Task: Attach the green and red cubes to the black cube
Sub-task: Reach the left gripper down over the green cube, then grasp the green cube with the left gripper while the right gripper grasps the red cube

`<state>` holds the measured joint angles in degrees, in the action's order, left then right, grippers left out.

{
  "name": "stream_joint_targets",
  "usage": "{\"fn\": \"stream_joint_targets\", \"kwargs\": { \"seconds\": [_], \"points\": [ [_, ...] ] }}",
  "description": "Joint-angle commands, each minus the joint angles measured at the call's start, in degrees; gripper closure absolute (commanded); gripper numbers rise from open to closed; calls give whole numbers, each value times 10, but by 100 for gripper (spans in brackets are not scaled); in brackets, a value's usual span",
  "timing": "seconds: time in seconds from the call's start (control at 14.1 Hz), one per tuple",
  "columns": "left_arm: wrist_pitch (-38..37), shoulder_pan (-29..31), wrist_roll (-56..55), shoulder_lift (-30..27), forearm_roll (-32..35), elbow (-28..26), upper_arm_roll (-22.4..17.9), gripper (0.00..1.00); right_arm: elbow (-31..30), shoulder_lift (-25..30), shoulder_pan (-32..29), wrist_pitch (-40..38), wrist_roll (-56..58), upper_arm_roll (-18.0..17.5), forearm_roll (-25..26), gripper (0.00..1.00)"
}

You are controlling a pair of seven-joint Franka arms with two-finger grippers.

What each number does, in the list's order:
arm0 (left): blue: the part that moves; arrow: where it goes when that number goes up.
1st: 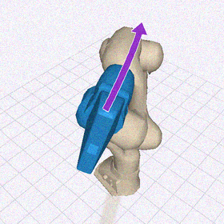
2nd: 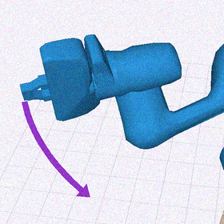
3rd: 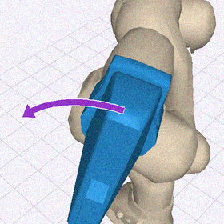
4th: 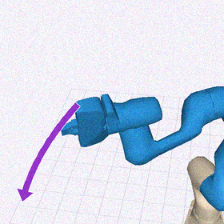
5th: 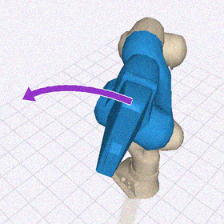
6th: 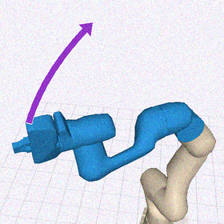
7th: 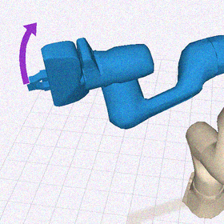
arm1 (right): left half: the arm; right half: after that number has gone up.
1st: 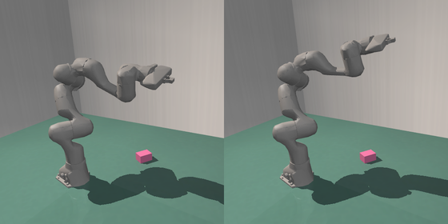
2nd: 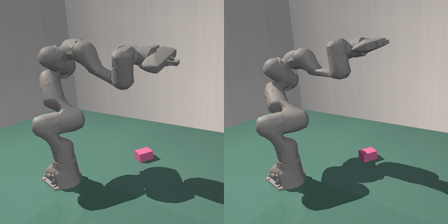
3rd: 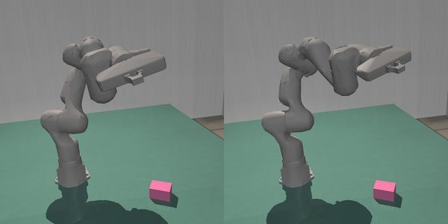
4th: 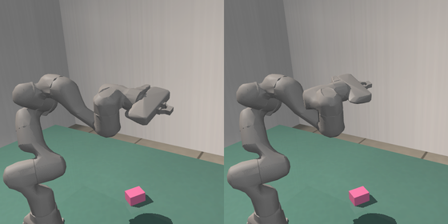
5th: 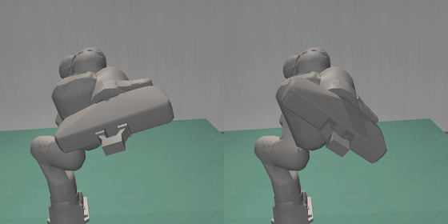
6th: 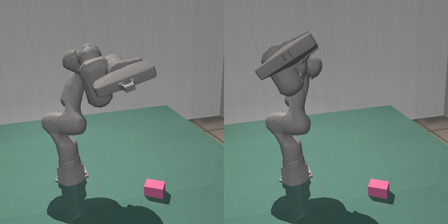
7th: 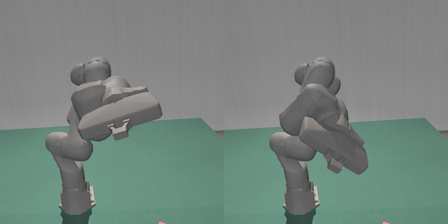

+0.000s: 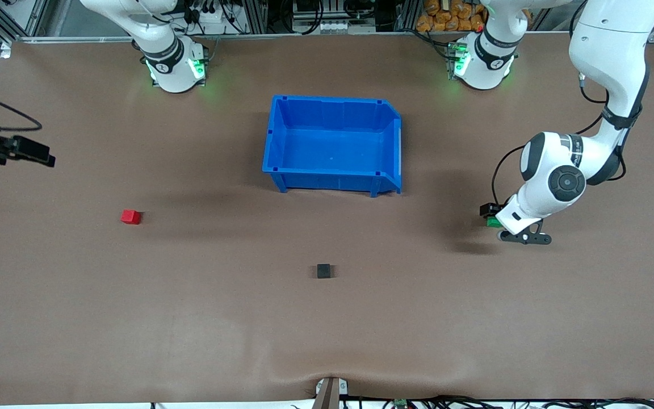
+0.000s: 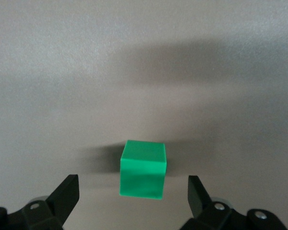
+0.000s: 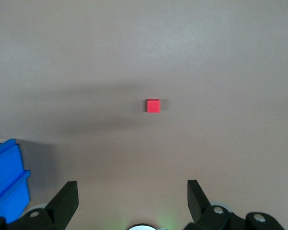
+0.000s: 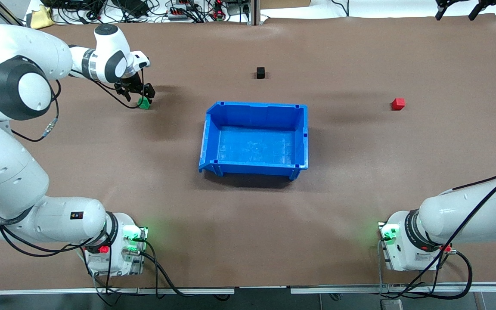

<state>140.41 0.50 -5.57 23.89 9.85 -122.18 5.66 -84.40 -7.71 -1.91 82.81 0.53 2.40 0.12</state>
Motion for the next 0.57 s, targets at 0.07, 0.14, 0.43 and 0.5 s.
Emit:
{"fn": "stream_joint_targets", "kwargs": {
  "seconds": [0.07, 0.14, 0.43, 0.5],
  "points": [
    [-1, 6, -1, 19, 9, 19, 5, 0, 13, -65, -28, 23, 9, -1, -6, 0],
    [-1, 6, -1, 25, 8, 22, 5, 0, 13, -102, -32, 23, 5, -1, -12, 0],
    [14, 6, -7, 43, 4, 33, 6, 0, 8, -205, -35, 57, -8, 0, -12, 0],
    [16, 6, -8, 45, 4, 33, 6, 0, 7, -226, -35, 58, -19, 0, -11, 0]
  ]
}}
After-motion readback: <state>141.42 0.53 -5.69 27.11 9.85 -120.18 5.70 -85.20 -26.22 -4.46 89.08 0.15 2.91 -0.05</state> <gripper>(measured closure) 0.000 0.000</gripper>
